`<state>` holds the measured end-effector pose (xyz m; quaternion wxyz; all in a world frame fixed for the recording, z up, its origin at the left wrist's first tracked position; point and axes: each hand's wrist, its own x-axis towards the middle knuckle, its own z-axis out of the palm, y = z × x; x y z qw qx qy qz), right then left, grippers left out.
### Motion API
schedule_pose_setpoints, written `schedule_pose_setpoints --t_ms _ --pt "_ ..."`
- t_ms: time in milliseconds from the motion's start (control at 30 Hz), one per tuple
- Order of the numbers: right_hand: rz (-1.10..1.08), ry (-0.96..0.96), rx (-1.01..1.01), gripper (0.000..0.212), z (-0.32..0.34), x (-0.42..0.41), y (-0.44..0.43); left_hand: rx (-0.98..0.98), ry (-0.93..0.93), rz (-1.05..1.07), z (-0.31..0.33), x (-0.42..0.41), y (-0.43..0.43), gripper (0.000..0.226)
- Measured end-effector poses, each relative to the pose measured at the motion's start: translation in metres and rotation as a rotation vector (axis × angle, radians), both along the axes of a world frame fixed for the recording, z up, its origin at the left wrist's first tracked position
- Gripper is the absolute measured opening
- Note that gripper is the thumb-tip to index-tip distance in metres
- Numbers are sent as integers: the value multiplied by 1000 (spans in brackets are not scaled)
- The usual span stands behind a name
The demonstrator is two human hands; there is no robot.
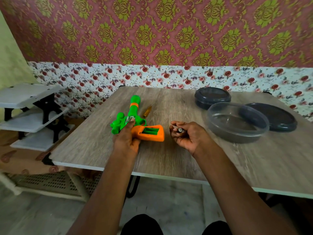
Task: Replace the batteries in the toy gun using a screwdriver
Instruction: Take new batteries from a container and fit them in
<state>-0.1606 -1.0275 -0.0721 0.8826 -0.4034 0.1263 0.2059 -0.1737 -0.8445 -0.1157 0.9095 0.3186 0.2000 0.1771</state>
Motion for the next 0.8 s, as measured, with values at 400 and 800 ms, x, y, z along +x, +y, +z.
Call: schedule_pose_setpoints --t_ms 400,800 --pt "208 -94 -142 33 5 7 -7 31 -27 22 -2 -2 -7 54" --pt "11 -116 30 37 -5 16 -7 20 -40 62 -9 4 -9 54"
